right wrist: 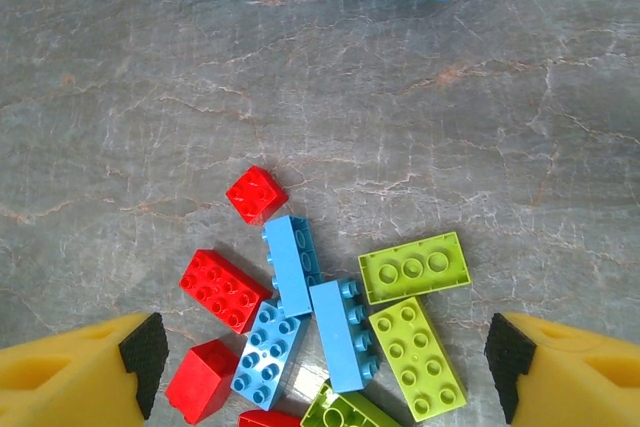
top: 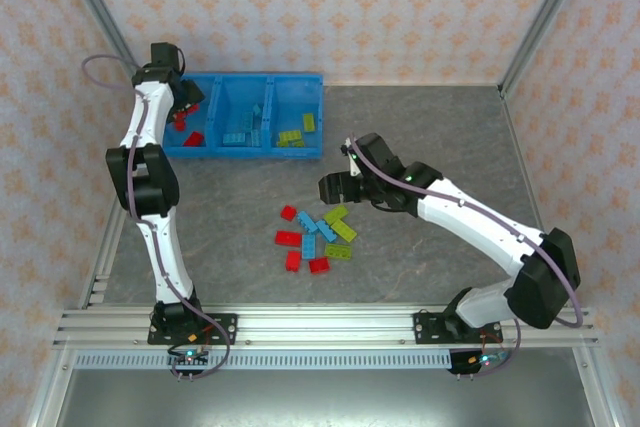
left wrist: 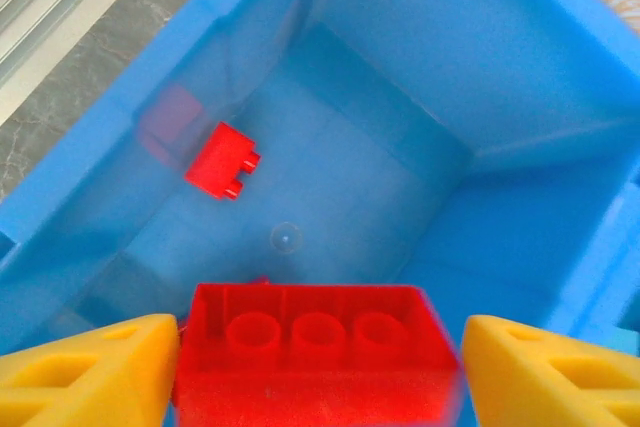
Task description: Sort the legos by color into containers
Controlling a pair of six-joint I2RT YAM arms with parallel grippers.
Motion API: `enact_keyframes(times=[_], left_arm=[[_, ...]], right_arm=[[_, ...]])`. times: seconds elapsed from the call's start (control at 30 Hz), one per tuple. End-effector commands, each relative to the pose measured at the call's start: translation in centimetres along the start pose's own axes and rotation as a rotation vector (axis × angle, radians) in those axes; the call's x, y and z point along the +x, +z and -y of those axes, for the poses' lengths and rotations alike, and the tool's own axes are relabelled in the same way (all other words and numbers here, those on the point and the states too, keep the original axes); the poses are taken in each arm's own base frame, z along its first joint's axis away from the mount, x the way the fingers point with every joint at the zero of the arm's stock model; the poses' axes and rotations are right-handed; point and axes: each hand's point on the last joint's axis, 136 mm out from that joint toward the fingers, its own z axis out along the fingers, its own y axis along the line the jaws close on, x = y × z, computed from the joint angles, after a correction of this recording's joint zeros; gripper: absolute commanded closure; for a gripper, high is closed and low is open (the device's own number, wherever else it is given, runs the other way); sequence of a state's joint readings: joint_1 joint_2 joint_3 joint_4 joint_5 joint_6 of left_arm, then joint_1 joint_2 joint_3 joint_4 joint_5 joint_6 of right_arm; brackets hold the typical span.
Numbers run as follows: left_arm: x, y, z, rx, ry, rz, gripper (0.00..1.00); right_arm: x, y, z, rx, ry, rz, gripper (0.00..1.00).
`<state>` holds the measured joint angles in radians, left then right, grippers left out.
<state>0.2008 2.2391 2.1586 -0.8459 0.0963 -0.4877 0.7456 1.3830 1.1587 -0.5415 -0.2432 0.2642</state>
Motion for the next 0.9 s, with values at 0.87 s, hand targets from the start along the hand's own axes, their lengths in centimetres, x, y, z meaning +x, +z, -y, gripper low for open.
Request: enact_keyframes(times=[0.87], left_arm=[[29.6, -30.3, 5.5, 0.943, 1.293, 0.366, 0.00]], right_arm=[[12.1, 7.1, 6.7, 0.192, 0.028, -0.383, 0.38]])
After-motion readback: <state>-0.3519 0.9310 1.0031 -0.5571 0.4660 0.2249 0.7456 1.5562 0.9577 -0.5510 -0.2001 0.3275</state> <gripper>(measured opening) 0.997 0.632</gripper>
